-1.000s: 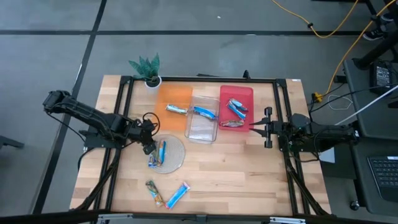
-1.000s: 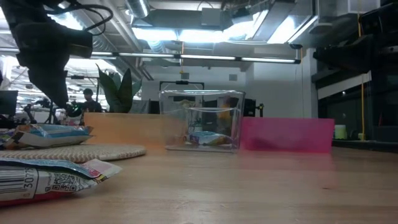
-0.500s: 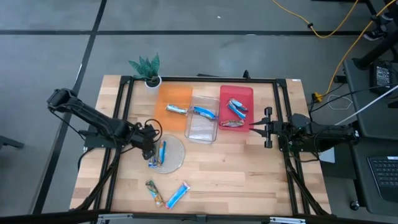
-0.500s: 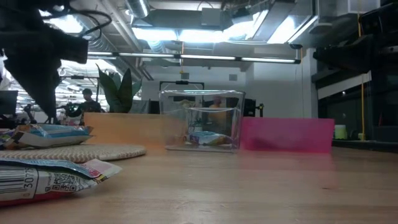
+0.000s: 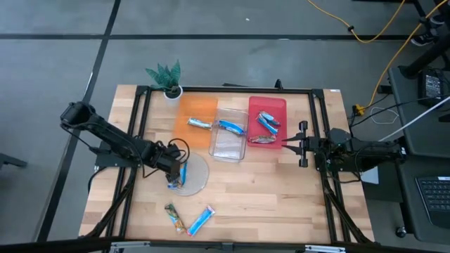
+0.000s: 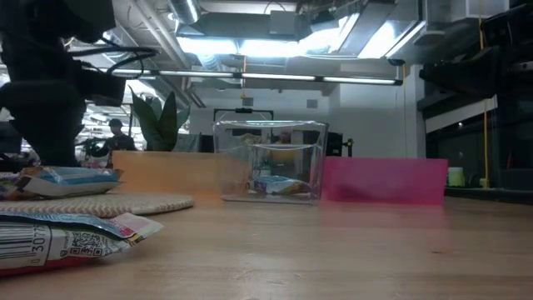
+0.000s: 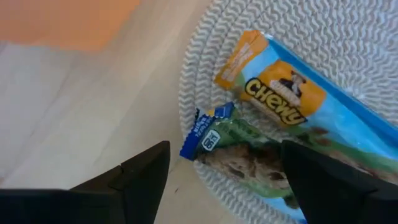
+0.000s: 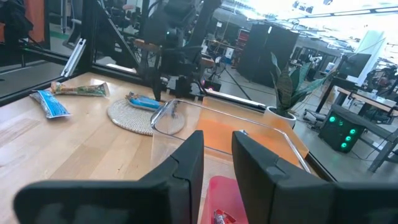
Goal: Pick and place Granola Bars by type
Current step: Put the blue granola bar into the transparent bin
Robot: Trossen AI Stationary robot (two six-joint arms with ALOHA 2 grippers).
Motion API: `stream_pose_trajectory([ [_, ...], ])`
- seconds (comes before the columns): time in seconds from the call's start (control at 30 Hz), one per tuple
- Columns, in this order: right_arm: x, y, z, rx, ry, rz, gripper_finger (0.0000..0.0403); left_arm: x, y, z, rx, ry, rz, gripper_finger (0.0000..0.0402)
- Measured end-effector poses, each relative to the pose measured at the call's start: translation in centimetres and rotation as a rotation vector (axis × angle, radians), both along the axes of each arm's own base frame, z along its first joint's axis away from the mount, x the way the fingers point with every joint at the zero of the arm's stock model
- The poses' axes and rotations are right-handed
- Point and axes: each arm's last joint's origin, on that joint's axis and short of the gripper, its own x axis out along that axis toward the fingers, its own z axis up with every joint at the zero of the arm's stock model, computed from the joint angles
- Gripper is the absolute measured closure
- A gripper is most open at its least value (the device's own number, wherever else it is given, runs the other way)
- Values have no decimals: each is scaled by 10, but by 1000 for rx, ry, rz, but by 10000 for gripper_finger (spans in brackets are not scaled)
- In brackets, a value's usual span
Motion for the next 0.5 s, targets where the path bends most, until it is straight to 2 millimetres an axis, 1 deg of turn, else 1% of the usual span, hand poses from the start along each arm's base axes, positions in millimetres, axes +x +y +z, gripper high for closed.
stream_pose_trajectory([
  [0.3,0,0,0,0,0,0,315,3,-1,-9,26,46,12,110],
  [0.4,0,0,0,0,0,0,315,3,-1,-9,28,47,11,123],
  [0.5,0,0,0,0,0,0,315,3,-1,-9,35,44,12,148],
])
